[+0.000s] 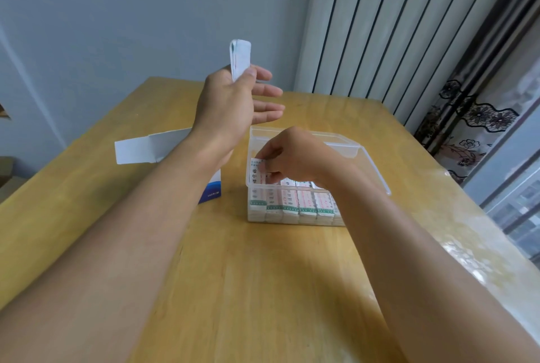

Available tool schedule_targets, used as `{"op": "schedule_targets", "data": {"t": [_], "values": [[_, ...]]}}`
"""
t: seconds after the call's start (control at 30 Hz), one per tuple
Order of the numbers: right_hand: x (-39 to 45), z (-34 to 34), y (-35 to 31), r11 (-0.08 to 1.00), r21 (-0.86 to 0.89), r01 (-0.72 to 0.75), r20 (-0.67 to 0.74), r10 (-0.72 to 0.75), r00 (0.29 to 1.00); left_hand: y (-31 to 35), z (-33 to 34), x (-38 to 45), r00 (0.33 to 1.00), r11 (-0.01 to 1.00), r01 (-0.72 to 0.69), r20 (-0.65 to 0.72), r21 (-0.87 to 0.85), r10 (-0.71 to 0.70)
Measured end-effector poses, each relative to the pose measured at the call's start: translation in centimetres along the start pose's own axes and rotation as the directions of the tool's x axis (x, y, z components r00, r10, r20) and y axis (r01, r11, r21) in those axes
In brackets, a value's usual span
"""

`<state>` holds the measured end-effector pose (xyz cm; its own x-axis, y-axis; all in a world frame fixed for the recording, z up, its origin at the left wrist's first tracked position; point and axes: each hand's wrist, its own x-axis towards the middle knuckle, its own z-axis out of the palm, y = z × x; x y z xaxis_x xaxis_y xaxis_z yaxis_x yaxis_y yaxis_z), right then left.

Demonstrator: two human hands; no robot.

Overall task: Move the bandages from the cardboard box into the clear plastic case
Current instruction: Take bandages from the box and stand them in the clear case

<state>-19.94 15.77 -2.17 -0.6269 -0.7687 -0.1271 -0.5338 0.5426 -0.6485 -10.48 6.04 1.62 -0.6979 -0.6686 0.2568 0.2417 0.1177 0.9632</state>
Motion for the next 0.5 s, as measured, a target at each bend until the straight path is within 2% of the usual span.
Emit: {"op": "schedule_targets", "data": {"t": [0.13,0.37,0.5], "values": [[0.0,0.06,-0.26,0.997,-0.074,0.034,-0.028,-0.036,0.999,0.05,0.05,-0.07,1.0,1.0,0.009,0.009,0.006,-0.009],[0.13,0.0,0.14,0.999,0.037,0.0,0.043,-0.002,0.999,-0.06,-0.02,-0.09,1.0,0.999,0.02,0.014,0.025,-0.021],[-0.03,0.19,-0.12,1.0,0.01,-0.027,0.032,0.026,0.999,-0.09,0.0,-0.08,1.0,0.999,0.023,0.02,0.032,-0.024]]}}
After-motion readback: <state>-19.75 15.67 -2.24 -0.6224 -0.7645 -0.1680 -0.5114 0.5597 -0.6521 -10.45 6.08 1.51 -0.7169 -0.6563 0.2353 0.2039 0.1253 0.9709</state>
